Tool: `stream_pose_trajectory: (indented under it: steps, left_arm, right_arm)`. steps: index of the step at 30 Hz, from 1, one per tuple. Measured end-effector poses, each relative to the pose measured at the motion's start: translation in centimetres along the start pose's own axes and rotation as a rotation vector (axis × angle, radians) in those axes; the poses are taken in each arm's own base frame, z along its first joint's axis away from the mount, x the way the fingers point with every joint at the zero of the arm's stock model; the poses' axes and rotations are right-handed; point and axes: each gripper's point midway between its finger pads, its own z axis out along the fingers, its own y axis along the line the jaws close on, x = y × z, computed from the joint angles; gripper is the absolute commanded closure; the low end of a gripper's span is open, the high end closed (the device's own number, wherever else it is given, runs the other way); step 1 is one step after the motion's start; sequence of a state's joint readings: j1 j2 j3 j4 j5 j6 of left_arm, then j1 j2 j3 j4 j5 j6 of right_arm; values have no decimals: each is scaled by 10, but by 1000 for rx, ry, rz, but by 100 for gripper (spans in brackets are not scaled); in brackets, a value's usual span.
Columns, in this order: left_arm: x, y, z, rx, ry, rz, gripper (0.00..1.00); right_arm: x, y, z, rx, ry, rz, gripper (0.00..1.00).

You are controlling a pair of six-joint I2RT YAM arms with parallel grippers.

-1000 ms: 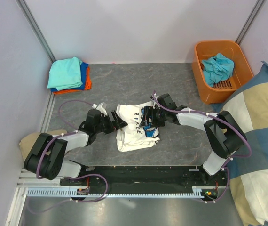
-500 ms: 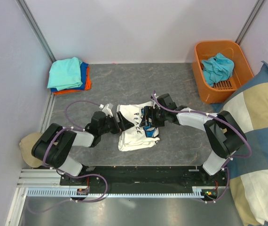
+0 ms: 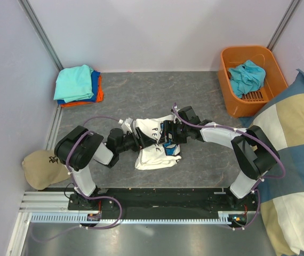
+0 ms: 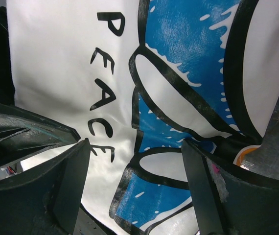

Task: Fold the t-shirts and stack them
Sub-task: Neatly place the folded tshirt to the corner

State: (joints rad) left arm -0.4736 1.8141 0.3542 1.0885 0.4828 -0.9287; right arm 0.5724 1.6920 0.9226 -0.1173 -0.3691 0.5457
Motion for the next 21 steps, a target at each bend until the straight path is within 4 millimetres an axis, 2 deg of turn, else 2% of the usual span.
stream_pose_trajectory:
  steps: [4, 6, 7, 8, 10, 14, 16, 19, 21]
  left_arm:
    - [-1, 1, 3, 2, -2, -6, 35]
    - [-1, 2, 4, 2, 0, -10, 47]
    - [-1, 2, 5, 1, 2, -12, 81]
    - [0, 4, 6, -6, 5, -16, 98]
    - [6, 12, 8, -31, 28, -47, 98]
    - [6, 8, 13, -25, 54, -55, 98]
    - [5, 7, 14, -40, 67, -62, 98]
    - [2, 5, 16, -93, 97, -56, 98]
    - [-1, 5, 17, -149, 126, -36, 98]
  right_arm:
    - [0, 0, 0, 1, -1, 0, 16]
    - [0, 0, 0, 2, -1, 0, 15]
    - [0, 0, 0, 2, -1, 0, 16]
    - [0, 0, 0, 3, -1, 0, 15]
    - [0, -1, 0, 4, -2, 0, 15]
    - [0, -1, -1, 9, -2, 1, 11]
    - [-1, -1, -3, 14, -7, 0, 2]
    - [-5, 0, -15, 44, -35, -5, 2]
    - [-13, 2, -34, 79, -81, -13, 2]
